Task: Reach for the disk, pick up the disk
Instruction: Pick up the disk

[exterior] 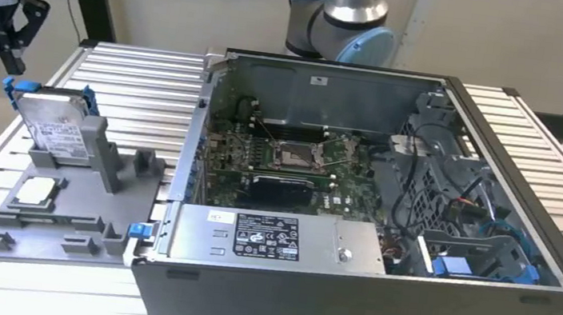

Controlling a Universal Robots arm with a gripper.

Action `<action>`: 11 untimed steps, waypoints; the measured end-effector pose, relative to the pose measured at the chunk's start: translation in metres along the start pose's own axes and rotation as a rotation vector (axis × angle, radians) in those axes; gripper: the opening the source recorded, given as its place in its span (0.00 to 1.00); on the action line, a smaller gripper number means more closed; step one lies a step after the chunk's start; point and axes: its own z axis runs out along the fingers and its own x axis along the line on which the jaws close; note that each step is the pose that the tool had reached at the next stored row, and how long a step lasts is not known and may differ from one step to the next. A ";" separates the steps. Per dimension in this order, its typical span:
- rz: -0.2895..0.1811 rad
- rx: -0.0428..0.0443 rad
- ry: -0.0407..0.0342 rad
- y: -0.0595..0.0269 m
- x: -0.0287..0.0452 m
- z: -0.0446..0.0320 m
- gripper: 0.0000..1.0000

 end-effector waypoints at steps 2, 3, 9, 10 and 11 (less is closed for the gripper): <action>-0.037 0.0000 0.0014 0.0000 0.0000 0.0000 0.00; -0.054 0.0000 0.0020 0.0000 0.0000 0.0000 0.00; -0.164 0.0001 0.0061 0.0000 0.0000 0.0000 0.00; -0.182 0.0001 0.0067 0.0000 0.0000 0.0000 0.00; -0.199 0.0001 0.0074 0.0000 0.0000 0.0000 0.00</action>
